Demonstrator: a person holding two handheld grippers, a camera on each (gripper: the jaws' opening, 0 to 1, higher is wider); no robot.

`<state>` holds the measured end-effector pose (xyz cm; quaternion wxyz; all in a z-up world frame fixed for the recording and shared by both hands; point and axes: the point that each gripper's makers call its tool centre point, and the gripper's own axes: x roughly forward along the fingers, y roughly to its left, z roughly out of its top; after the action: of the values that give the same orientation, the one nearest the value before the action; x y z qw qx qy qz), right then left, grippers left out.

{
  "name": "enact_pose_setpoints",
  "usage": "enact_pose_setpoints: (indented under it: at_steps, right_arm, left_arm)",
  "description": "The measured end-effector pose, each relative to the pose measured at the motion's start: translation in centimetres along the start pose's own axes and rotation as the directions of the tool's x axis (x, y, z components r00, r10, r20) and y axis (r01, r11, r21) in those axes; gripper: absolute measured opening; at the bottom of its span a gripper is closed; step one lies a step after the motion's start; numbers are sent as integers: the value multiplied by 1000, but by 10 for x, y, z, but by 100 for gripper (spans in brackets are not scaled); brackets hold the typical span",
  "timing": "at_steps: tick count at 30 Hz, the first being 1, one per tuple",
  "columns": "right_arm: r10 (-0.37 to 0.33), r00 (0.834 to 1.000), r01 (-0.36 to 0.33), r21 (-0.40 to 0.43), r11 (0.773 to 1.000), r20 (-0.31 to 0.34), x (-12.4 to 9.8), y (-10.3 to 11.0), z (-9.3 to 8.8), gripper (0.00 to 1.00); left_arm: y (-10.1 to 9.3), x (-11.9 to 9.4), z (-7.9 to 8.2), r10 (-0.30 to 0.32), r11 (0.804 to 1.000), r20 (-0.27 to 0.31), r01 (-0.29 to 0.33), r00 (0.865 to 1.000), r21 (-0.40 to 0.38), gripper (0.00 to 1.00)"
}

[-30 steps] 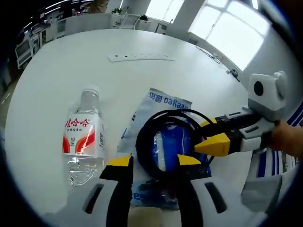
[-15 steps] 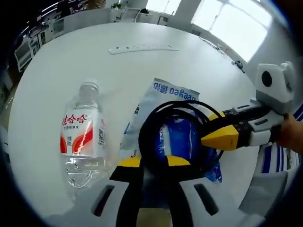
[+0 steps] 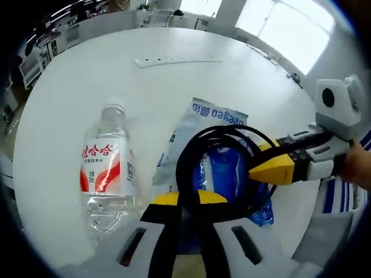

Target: Arrange the tabletop items into an orderly group along one side of the table until the central work area is clear of visible clutter.

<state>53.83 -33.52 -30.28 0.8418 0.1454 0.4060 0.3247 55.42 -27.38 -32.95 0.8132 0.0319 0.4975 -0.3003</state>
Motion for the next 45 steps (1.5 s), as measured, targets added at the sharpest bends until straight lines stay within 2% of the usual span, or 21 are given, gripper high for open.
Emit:
enact_pose_setpoints:
  at_steps: [10, 16, 28, 35, 45]
  right_arm:
    - [24, 999, -25, 27, 999, 34, -6, 6, 9, 6]
    - [46, 998, -49, 46, 998, 51, -12, 13, 15, 6]
    - [76, 993, -79, 30, 996, 89, -28, 29, 32, 5]
    - [81, 989, -84, 17, 996, 121, -53, 32, 40, 5]
    - [65, 986, -67, 2, 998, 153, -94, 21, 43, 5]
  left_arm:
    - [-2, -5, 2, 0, 1000, 8, 0, 1000, -23, 4]
    - [-1, -16, 6, 2, 999, 28, -1, 1000, -36, 4]
    - [-9, -42, 20, 14, 999, 75, -12, 997, -35, 4]
    - [-26, -54, 31, 0, 1000, 104, 3, 995, -27, 4]
    - [-65, -59, 49, -37, 999, 137, 36, 990, 5, 4]
